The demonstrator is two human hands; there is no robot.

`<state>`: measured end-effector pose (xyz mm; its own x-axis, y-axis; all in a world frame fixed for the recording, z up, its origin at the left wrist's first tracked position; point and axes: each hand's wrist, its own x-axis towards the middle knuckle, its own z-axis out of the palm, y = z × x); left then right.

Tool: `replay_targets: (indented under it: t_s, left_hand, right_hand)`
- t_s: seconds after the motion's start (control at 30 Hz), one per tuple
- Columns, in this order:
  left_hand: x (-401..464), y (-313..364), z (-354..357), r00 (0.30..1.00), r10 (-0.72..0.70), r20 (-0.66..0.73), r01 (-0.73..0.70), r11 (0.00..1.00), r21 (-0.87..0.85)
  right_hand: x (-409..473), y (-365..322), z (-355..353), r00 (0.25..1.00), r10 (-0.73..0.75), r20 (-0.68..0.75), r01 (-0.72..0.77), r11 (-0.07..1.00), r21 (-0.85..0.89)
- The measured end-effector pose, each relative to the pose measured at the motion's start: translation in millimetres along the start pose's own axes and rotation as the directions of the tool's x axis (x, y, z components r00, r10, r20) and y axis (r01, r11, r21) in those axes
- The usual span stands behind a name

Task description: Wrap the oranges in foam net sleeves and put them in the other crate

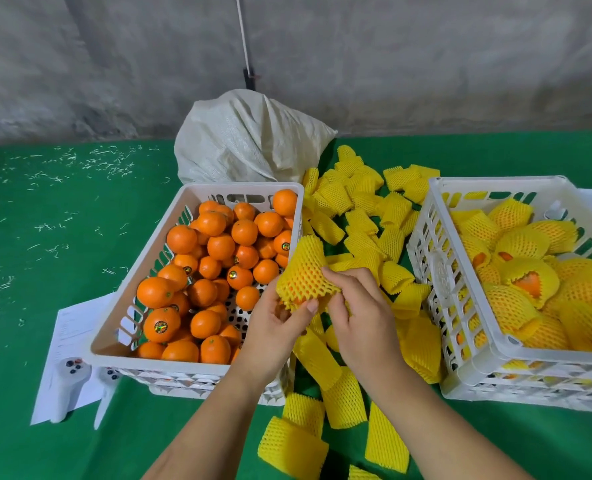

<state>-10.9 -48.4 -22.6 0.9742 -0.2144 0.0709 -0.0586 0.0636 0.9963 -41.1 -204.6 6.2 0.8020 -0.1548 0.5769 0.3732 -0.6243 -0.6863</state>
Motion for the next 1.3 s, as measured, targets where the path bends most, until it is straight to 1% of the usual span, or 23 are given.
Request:
replay_targets:
  t_s: [0.1, 0.13, 0.17, 0.23, 0.3, 0.33, 0.37, 0.43, 0.47, 0.5, 0.57, 0.6, 0.67, 0.73, 0.83, 0.9, 0.97, 1.07, 1.13, 1.2, 1.23, 1.27, 1.3]
  left_hand:
    - [2.3, -0.4, -1.6, 0.998, -0.002, -0.055, 0.001, 1.000, -0.009]
    - [3.4, -1.6, -3.7, 0.998, -0.004, -0.060, 0.002, 1.000, -0.030]
    - [4.1, -2.1, -5.1, 0.998, -0.010, -0.068, 0.005, 0.998, -0.064]
    - [3.6, 0.0, -6.0, 0.997, -0.002, -0.076, -0.005, 0.996, -0.091]
    - [2.9, 2.4, -6.0, 0.995, 0.051, -0.089, -0.053, 0.999, -0.013]
    - [2.6, 2.5, -5.9, 0.993, 0.073, -0.094, -0.070, 0.997, 0.031]
    - [2.7, 2.4, -5.7, 0.992, 0.083, -0.096, -0.076, 0.995, 0.070]
    - [2.8, 1.7, -4.6, 0.995, 0.068, -0.076, -0.057, 0.990, 0.129]
    - [2.2, 1.1, -3.5, 0.997, 0.058, -0.050, -0.049, 0.984, 0.169]
    - [1.1, 0.7, -2.3, 0.998, 0.054, -0.014, -0.050, 0.975, 0.218]
    - [-0.5, 0.2, -0.5, 0.997, 0.056, 0.056, -0.069, 0.960, 0.270]
    - [-1.3, 0.5, -0.2, 0.997, 0.048, 0.064, -0.063, 0.964, 0.257]
    - [-3.4, 1.2, 1.0, 1.000, 0.012, 0.025, -0.017, 0.980, 0.196]
    - [-5.8, 1.1, 3.1, 1.000, 0.016, 0.006, -0.017, 0.970, 0.244]
    - [-7.1, -2.2, 4.8, 0.988, 0.055, 0.145, -0.108, 0.914, 0.390]
    - [-6.1, -2.7, 3.2, 0.983, 0.036, 0.178, -0.101, 0.924, 0.369]
    - [-4.3, -1.6, 1.4, 0.992, 0.015, 0.129, -0.052, 0.955, 0.291]
    - [-2.7, -3.5, -0.4, 0.999, -0.011, 0.045, 0.003, 0.983, 0.184]
    - [-0.3, -4.6, -0.1, 0.999, -0.036, -0.002, 0.036, 0.991, 0.128]
    - [2.5, -5.7, 0.9, 0.998, -0.057, -0.030, 0.060, 0.993, 0.099]
    - [3.9, -5.9, 1.6, 0.997, -0.065, -0.042, 0.069, 0.994, 0.088]
    - [5.3, -6.5, 2.3, 0.996, -0.072, -0.053, 0.076, 0.995, 0.072]
    - [6.6, -6.9, 2.8, 0.995, -0.076, -0.064, 0.079, 0.996, 0.052]
  right_hand:
    - [-8.4, -2.4, 1.4, 0.989, -0.148, 0.016, 0.149, 0.988, -0.037]
    - [-13.7, -4.3, 4.2, 0.984, -0.172, 0.040, 0.174, 0.984, -0.034]
    - [-18.2, -6.4, 6.9, 0.986, -0.156, 0.063, 0.157, 0.987, -0.022]
    - [-22.3, -8.9, 10.4, 0.992, -0.024, 0.123, 0.023, 1.000, 0.009]
    - [-21.9, -10.2, 8.4, 0.967, 0.131, 0.216, -0.155, 0.983, 0.098]
    - [-21.5, -11.5, 6.7, 0.936, 0.208, 0.284, -0.267, 0.945, 0.190]
    - [-20.2, -14.7, 5.4, 0.892, 0.296, 0.341, -0.403, 0.861, 0.309]
    - [-16.1, -21.3, 7.8, 0.755, 0.506, 0.417, -0.656, 0.562, 0.504]
    - [-13.3, -22.8, 10.2, 0.694, 0.570, 0.440, -0.714, 0.466, 0.523]
    - [-10.7, -22.5, 12.6, 0.661, 0.606, 0.443, -0.742, 0.441, 0.504]
    - [-6.9, -15.6, 16.7, 0.624, 0.664, 0.412, -0.764, 0.407, 0.501]
    - [-5.2, -11.3, 17.1, 0.600, 0.694, 0.399, -0.765, 0.350, 0.542]
    - [-1.7, -6.1, 14.7, 0.560, 0.729, 0.393, -0.736, 0.220, 0.640]
    - [-0.7, -3.7, 14.3, 0.545, 0.735, 0.403, -0.720, 0.165, 0.674]
    - [0.6, -1.0, 14.7, 0.539, 0.752, 0.379, -0.724, 0.184, 0.665]
    - [8.6, 8.1, 9.9, 0.538, 0.778, 0.324, -0.723, 0.228, 0.652]
    - [23.4, 28.6, -6.0, 0.547, 0.801, 0.244, -0.726, 0.310, 0.614]
    - [58.1, 78.3, -51.4, 0.621, 0.782, 0.051, -0.686, 0.510, 0.519]
    - [89.0, 112.1, -85.9, 0.657, 0.747, -0.097, -0.661, 0.633, 0.403]
    - [123.9, 145.0, -111.5, 0.661, 0.715, -0.227, -0.665, 0.698, 0.265]
    - [140.9, 159.5, -120.0, 0.663, 0.700, -0.264, -0.672, 0.712, 0.202]
    - [155.2, 172.1, -125.3, 0.676, 0.687, -0.267, -0.681, 0.721, 0.129]
    - [165.2, 182.4, -127.1, 0.694, 0.681, -0.233, -0.693, 0.720, 0.041]
